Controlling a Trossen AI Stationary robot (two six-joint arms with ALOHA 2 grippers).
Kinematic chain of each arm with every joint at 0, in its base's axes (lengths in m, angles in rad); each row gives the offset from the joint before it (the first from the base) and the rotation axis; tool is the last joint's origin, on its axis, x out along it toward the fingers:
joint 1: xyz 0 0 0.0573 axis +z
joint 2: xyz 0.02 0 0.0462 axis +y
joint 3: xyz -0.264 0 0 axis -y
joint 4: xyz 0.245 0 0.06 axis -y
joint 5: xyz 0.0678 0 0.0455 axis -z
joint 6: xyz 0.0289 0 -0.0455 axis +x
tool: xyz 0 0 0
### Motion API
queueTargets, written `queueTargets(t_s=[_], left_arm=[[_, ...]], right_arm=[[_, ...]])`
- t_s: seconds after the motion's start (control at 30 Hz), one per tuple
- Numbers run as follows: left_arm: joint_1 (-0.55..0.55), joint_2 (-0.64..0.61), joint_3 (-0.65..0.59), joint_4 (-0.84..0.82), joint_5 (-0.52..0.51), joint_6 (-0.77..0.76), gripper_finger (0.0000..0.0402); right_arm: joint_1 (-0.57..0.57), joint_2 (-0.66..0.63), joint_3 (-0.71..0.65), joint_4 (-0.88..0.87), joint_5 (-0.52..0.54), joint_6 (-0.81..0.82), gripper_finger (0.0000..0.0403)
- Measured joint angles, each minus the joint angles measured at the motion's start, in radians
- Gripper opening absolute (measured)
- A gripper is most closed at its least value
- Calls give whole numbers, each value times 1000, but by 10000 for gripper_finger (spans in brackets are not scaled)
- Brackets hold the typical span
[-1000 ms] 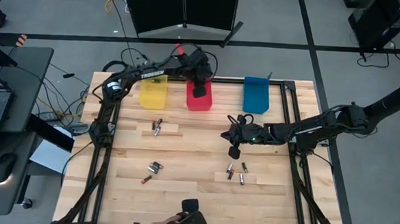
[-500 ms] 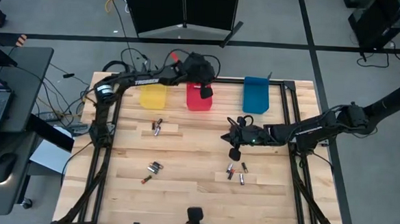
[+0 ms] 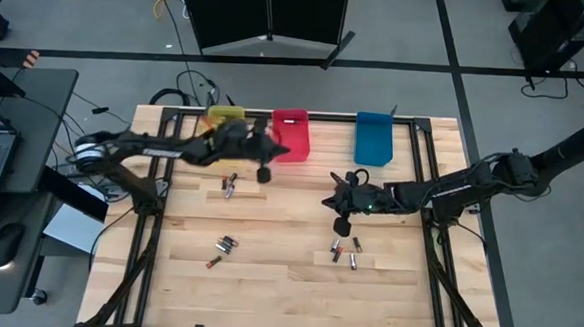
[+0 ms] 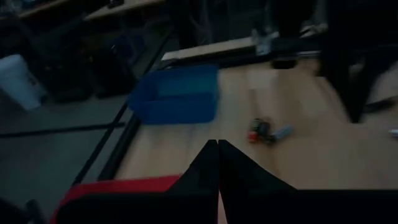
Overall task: Sort batteries
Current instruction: Put the orange battery into the blue bin
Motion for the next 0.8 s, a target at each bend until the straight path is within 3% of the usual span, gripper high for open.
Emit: queueTargets(t_s=[0.2,0.43,0.6,0.8], left_arm=[[-40,-101,-230,176,0,-77,6],[-52,-118,-406,403,-13,-106,6],[-58,-118,-452,457,-13,-110,6],[-71,-118,-457,475,-13,-103,6]], right_arm=[[103,11,135,-328,11,205,23],[262,79,293,-621,2,516,50],[354,172,374,-717,-58,639,97],[399,282,469,-809,-112,697,181]])
